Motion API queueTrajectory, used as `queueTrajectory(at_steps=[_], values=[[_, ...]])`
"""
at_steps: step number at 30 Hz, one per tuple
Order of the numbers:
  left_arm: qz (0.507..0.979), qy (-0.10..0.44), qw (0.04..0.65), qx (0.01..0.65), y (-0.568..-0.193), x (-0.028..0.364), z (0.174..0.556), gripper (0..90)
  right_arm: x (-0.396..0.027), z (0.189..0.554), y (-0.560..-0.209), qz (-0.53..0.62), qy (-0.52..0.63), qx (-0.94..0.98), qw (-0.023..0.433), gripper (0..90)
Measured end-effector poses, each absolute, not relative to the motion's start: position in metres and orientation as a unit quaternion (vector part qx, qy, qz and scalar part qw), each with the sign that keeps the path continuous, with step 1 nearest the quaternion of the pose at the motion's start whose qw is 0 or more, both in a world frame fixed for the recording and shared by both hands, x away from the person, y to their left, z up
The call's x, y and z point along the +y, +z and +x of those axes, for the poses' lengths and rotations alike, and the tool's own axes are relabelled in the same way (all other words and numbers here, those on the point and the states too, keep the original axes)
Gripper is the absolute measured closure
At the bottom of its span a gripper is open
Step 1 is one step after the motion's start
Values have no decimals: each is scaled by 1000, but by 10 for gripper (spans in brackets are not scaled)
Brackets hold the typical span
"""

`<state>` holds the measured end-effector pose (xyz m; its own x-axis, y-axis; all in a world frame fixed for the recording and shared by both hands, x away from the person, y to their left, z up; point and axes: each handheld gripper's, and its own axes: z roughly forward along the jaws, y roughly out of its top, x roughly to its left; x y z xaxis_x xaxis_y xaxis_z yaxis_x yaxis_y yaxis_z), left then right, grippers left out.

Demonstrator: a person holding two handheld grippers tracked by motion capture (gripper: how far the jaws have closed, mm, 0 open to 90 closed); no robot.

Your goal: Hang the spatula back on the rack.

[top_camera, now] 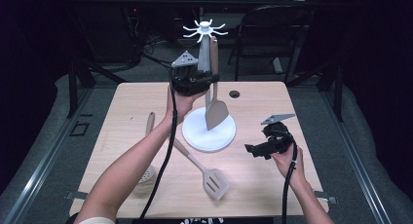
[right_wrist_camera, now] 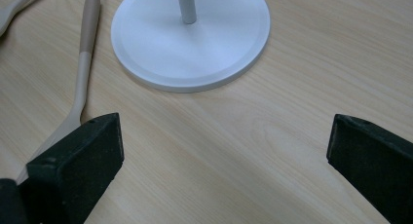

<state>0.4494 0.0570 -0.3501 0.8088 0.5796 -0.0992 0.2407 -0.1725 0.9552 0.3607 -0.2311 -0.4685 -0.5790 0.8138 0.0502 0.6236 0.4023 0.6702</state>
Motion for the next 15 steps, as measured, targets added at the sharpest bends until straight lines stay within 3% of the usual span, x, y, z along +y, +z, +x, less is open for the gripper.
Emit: queueTrajectory(at_steps=[15], values=[[756,173,568,276,-346,72,432,407,-235,362,-472,435,322,829,142,0]])
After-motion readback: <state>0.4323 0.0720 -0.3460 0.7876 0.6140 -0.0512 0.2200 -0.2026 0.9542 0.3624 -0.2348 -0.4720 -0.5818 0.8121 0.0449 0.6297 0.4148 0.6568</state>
